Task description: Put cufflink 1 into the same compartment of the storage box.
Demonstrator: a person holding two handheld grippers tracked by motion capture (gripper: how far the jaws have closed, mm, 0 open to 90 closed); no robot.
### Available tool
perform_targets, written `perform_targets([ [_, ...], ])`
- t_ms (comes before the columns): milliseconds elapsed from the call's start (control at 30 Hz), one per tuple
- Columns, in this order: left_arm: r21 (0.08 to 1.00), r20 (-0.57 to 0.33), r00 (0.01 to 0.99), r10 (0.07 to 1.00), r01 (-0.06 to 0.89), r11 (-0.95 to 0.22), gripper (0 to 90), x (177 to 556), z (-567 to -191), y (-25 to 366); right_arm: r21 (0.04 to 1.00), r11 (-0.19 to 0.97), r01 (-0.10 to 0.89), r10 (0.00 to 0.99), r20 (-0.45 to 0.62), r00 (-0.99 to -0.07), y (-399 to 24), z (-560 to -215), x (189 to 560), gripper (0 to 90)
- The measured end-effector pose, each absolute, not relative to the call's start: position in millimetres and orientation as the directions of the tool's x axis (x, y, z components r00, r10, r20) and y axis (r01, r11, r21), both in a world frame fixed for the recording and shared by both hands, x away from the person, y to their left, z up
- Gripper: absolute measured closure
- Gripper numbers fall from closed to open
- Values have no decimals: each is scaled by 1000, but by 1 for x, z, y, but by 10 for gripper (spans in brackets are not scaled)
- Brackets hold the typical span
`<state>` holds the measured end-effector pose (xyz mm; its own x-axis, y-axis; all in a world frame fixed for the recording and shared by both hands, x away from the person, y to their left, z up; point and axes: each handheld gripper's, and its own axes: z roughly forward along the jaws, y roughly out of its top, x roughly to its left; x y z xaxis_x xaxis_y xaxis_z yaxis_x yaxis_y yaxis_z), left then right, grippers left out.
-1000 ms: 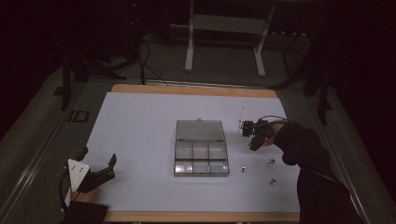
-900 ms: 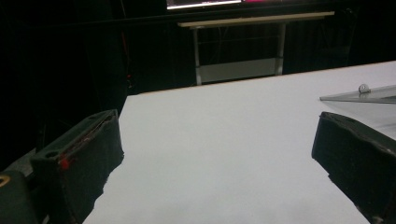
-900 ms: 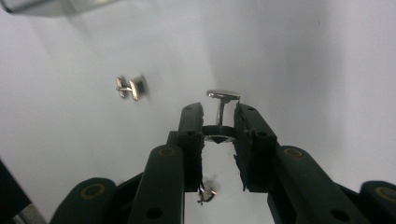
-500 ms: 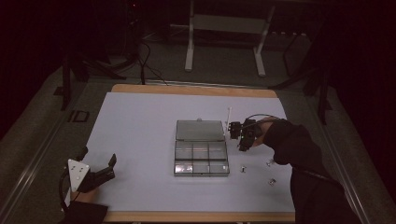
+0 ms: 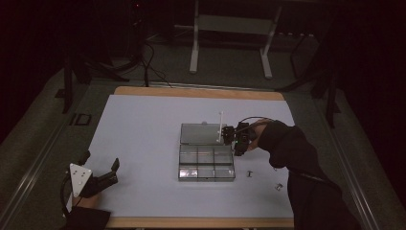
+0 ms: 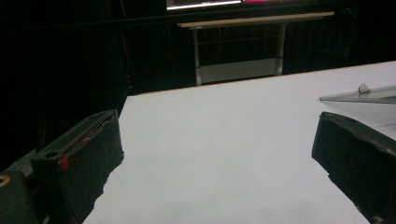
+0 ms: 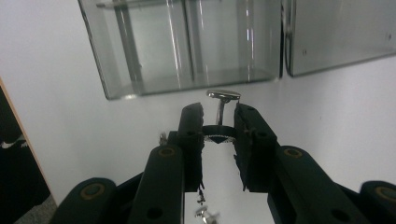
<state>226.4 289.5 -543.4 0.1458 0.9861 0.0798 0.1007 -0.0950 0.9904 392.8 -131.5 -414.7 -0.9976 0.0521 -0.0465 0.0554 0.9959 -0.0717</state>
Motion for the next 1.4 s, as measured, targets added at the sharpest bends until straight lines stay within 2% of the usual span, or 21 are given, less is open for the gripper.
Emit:
perform_targets([
  [633, 991, 71, 149, 986, 100, -86, 28, 226, -544, 290, -4, 997, -75, -75, -35, -997, -72, -420, 383, 732],
  [1400, 991, 69, 150, 986, 102, -84, 28, 227, -543, 291, 93, 985, -142, -141, -20, -990, -18, -444, 386, 730],
])
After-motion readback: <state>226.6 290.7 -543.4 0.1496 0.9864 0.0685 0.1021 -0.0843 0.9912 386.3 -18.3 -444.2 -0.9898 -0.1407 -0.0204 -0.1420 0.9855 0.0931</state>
